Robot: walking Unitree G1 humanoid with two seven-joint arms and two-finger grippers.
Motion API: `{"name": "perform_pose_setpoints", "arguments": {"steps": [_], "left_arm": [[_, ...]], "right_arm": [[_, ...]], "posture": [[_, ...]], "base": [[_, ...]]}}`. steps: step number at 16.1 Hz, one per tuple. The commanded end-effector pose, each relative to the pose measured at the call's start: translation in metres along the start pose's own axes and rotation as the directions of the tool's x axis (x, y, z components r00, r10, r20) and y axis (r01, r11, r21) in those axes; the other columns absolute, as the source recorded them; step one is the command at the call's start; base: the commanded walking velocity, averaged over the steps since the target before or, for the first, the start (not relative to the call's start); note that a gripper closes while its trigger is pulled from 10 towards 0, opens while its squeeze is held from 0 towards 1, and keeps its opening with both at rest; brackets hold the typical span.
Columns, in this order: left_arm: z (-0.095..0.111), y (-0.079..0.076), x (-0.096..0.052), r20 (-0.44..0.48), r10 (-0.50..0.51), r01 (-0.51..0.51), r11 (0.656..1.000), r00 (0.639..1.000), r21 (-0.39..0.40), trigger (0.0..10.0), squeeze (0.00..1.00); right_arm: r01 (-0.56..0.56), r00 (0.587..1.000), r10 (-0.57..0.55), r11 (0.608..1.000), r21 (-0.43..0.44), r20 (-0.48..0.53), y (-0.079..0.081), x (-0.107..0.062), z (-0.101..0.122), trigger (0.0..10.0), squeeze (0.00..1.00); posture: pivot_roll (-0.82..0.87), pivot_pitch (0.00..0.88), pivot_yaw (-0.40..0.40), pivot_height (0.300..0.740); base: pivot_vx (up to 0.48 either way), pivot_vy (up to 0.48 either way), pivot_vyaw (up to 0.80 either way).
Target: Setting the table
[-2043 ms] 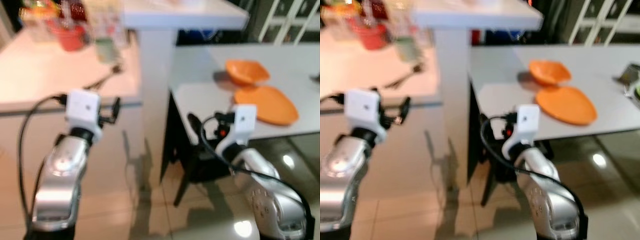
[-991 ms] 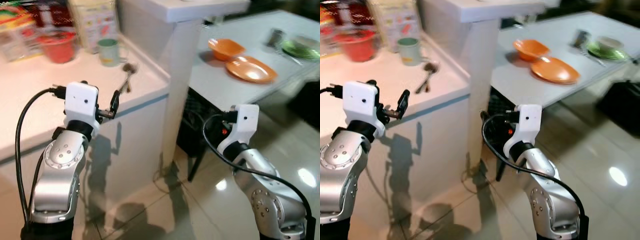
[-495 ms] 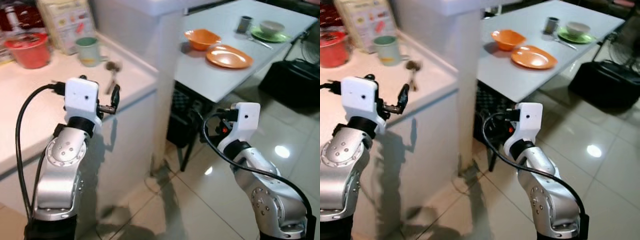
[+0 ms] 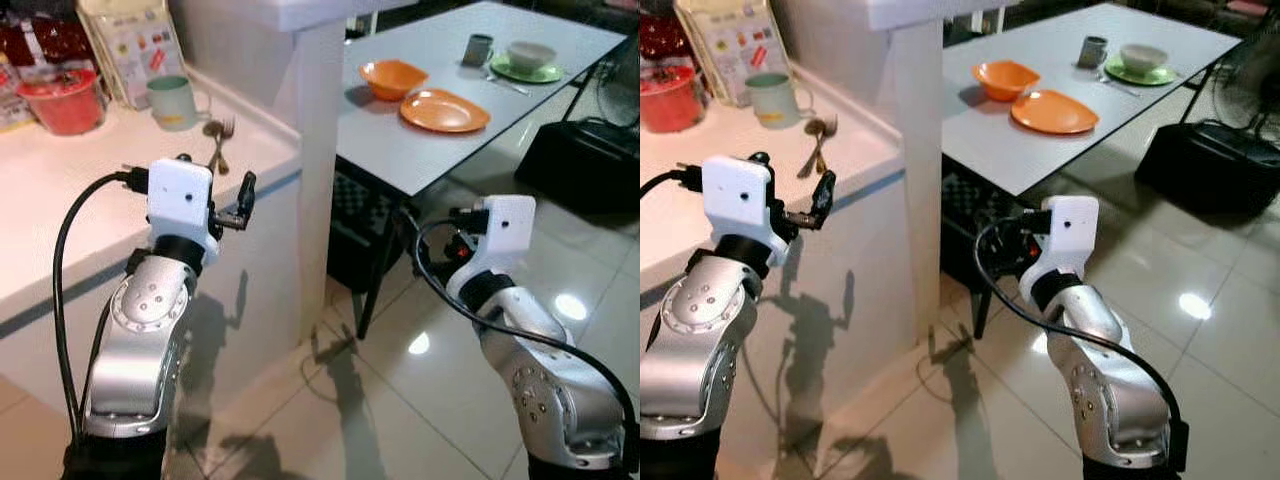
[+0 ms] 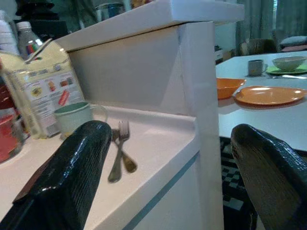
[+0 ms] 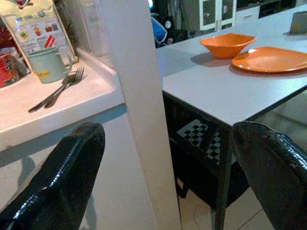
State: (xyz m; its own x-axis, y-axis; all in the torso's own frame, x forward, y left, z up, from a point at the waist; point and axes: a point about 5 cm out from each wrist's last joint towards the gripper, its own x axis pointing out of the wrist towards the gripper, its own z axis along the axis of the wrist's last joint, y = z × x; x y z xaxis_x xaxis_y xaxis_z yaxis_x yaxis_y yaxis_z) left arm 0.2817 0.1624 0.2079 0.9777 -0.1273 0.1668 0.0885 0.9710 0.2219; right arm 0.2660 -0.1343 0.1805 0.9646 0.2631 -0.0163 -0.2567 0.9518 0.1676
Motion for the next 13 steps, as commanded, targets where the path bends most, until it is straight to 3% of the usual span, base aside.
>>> {"name": "perform_pose_setpoints", "arguments": {"steps": [1, 4, 8, 10, 13], "left_arm": [[0.0028, -0.0007, 0.0029, 0.014, -0.010, 0.010, 1.000, 1.000, 0.002, 10.0, 0.00], [0.0034, -0.0003, 0.0036, 0.020, -0.015, 0.015, 1.000, 1.000, 0.003, 10.0, 0.00], [0.0030, 0.0002, 0.0041, 0.016, -0.015, 0.015, 1.000, 1.000, 0.001, 10.0, 0.00], [0.0028, 0.0003, 0.0042, 0.016, -0.015, 0.015, 1.000, 1.000, 0.000, 10.0, 0.00], [0.0027, 0.0004, 0.0043, 0.014, -0.014, 0.014, 1.000, 1.000, -0.004, 10.0, 0.00]], "right_arm": [[0.013, 1.000, -0.013, 1.000, -0.020, 0.019, -0.0024, 0.0004, 0.0039, 10.0, 0.00], [0.006, 1.000, -0.005, 0.995, -0.102, 0.010, -0.0007, 0.0008, 0.0035, 10.0, 0.00], [0.017, 1.000, -0.017, 0.995, -0.103, 0.008, -0.0020, 0.0005, 0.0022, 10.0, 0.00], [0.010, 1.000, -0.010, 0.999, -0.052, 0.015, -0.0012, 0.0000, 0.0018, 10.0, 0.00], [-0.013, 1.000, 0.014, 0.998, -0.060, 0.015, 0.0011, -0.0008, 0.0017, 10.0, 0.00]], "posture": [[0.05, 0.000, -0.012, 0.740], [0.05, 0.000, -0.011, 0.740], [0.05, 0.000, -0.007, 0.740], [0.05, 0.000, -0.007, 0.740], [0.05, 0.000, -0.007, 0.740]], "base": [[0.360, 0.000, 0.00], [0.395, 0.000, 0.00], [0.416, 0.000, 0.48], [0.416, 0.000, 0.00], [0.416, 0.000, 0.00]]}}
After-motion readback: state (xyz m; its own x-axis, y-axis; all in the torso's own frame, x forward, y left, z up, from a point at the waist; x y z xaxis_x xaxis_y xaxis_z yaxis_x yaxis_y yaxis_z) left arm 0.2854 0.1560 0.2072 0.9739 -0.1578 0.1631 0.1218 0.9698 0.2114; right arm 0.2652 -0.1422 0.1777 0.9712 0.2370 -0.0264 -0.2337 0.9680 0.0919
